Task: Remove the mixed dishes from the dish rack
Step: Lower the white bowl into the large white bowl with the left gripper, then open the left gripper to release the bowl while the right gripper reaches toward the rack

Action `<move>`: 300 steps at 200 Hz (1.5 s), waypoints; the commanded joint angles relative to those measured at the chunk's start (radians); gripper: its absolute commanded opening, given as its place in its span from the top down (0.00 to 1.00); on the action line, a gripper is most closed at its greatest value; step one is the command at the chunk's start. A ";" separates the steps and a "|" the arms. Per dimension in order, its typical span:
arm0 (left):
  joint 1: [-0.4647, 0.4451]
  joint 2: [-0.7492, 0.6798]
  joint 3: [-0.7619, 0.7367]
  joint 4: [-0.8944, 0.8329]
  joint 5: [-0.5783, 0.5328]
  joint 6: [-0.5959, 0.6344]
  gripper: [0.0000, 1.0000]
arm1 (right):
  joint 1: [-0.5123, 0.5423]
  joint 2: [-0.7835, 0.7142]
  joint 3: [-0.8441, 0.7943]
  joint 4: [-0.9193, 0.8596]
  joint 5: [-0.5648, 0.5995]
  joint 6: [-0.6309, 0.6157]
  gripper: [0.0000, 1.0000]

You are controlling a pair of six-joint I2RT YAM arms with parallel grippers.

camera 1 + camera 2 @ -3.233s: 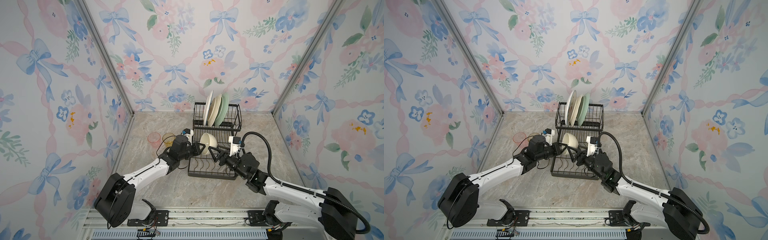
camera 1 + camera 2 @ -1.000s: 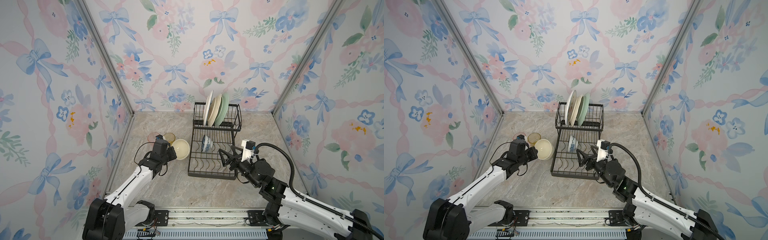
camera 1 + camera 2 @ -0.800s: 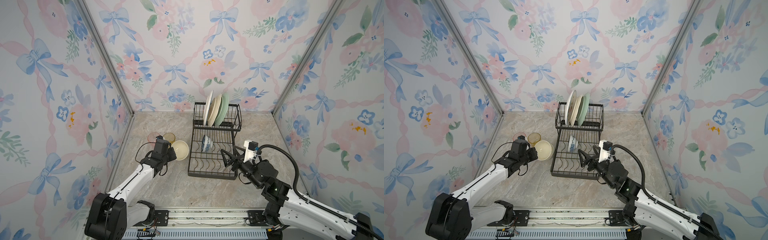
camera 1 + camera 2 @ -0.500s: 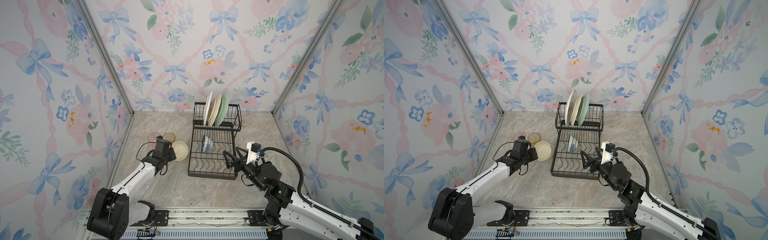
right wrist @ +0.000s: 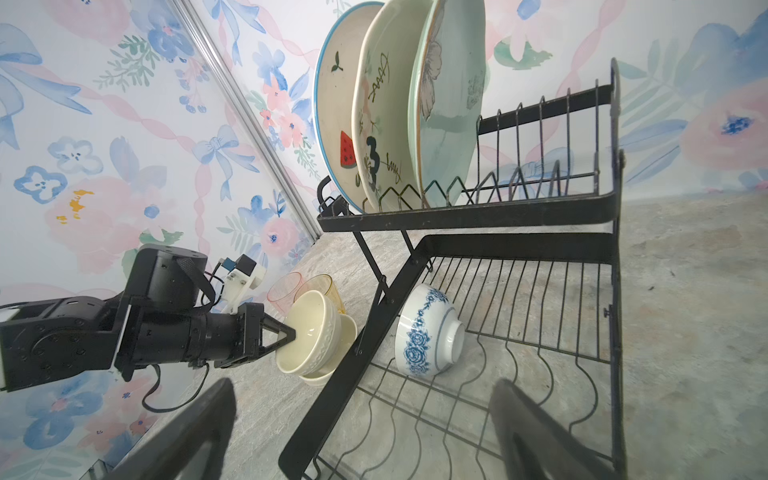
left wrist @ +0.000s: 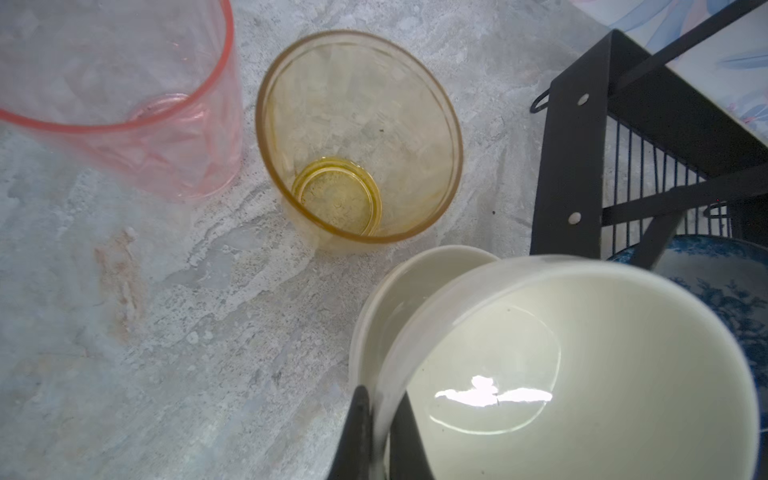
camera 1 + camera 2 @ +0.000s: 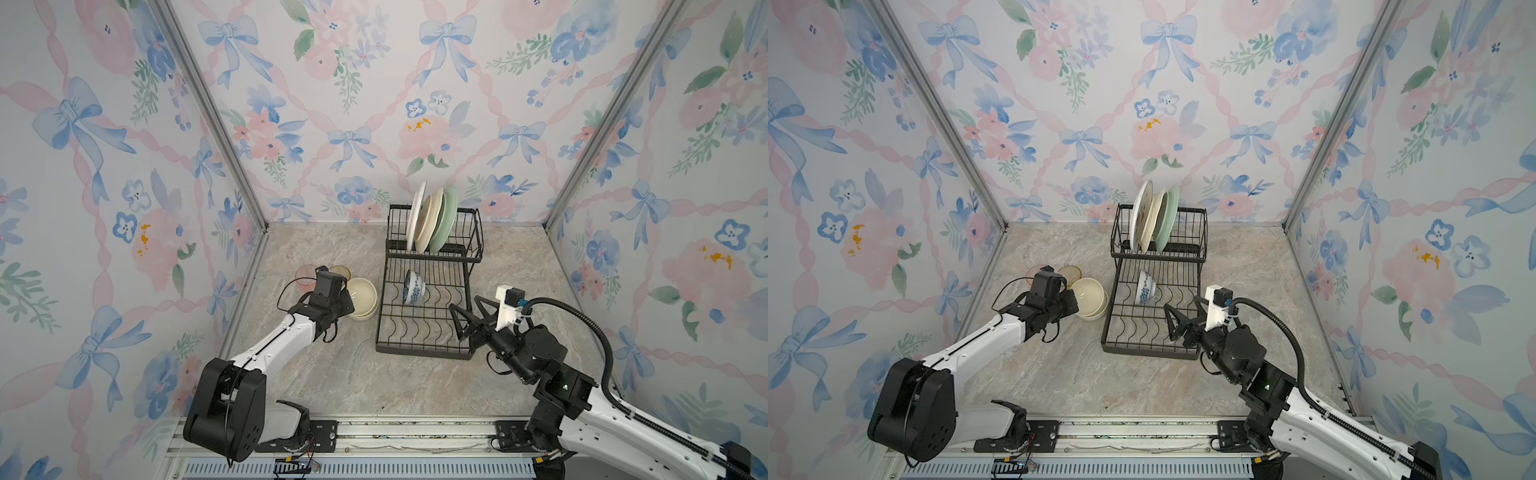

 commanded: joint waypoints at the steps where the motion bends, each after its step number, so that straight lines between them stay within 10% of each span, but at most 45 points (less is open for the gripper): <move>1: -0.006 0.010 0.043 0.037 0.015 0.018 0.92 | -0.010 -0.021 -0.013 -0.030 0.013 -0.014 0.03; 100: -0.025 0.016 0.045 0.025 -0.024 0.030 0.91 | -0.059 -0.046 -0.027 -0.070 0.004 0.011 0.03; 204: -0.026 0.016 0.051 0.019 -0.014 0.029 0.48 | -0.083 -0.044 -0.022 -0.097 -0.012 0.027 0.03; 265: -0.039 -0.088 0.013 0.014 -0.015 0.027 0.39 | -0.090 -0.014 0.001 -0.144 -0.012 0.063 0.03; 300: -0.053 -0.177 -0.043 0.014 -0.018 0.030 0.08 | -0.091 0.056 0.042 -0.184 -0.018 0.093 0.03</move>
